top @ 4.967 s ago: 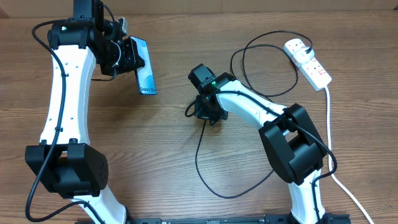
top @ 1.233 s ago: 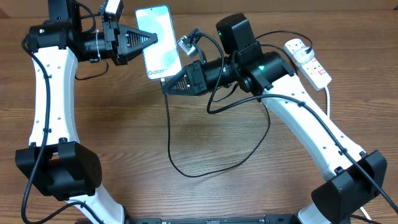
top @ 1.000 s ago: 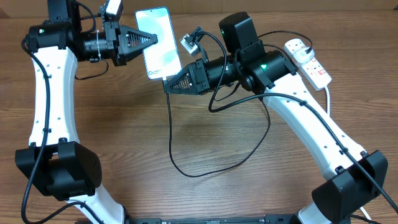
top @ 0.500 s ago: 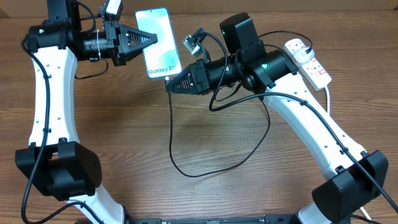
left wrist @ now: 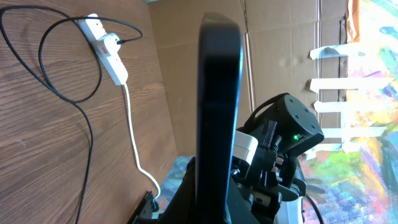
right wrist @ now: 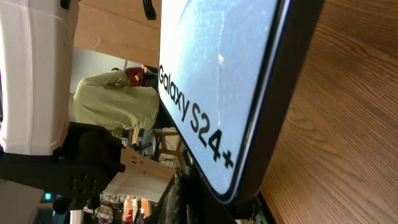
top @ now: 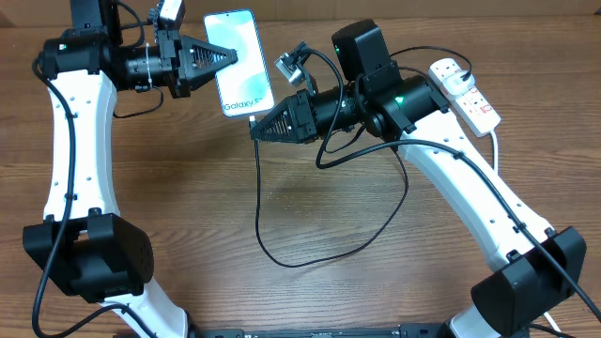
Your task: Plug charger to phone and switch on socket
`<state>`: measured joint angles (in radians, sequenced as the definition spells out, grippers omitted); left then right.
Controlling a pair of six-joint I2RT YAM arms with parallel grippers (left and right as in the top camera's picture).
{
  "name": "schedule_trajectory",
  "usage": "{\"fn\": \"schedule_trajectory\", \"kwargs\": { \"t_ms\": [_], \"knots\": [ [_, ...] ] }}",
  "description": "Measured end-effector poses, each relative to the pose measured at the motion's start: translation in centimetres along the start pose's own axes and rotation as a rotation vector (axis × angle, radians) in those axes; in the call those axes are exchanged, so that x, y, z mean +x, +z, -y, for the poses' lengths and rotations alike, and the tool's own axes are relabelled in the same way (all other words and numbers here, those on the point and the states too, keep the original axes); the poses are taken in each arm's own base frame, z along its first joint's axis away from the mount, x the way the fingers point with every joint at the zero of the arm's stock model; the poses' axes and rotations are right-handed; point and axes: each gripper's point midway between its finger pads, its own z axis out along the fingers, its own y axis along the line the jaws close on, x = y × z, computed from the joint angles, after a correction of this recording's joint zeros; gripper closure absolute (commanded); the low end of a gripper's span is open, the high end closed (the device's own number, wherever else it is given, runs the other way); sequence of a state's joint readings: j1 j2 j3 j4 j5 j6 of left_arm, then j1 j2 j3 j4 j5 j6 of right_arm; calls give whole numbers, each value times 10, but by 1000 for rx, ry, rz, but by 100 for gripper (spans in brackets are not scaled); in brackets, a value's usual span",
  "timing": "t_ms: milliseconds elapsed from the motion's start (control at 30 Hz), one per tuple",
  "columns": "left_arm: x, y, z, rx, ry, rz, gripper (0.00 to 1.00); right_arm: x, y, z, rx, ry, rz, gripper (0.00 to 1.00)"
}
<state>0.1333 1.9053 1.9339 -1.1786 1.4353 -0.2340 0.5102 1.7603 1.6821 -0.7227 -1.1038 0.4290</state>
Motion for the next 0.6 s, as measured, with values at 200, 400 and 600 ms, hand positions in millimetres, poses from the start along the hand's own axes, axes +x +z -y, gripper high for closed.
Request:
{"fn": "schedule_trajectory", "kwargs": {
  "t_ms": [200,400,600],
  "knots": [
    [0,0,0,0,0,0,96,0,0,-1,-6,-6,0,96],
    [0,0,0,1,0,0,96,0,0,-2,-8,-7,-1,96],
    [0,0,0,1,0,0,96,0,0,-2,-8,-7,-1,96]
  ]
}}
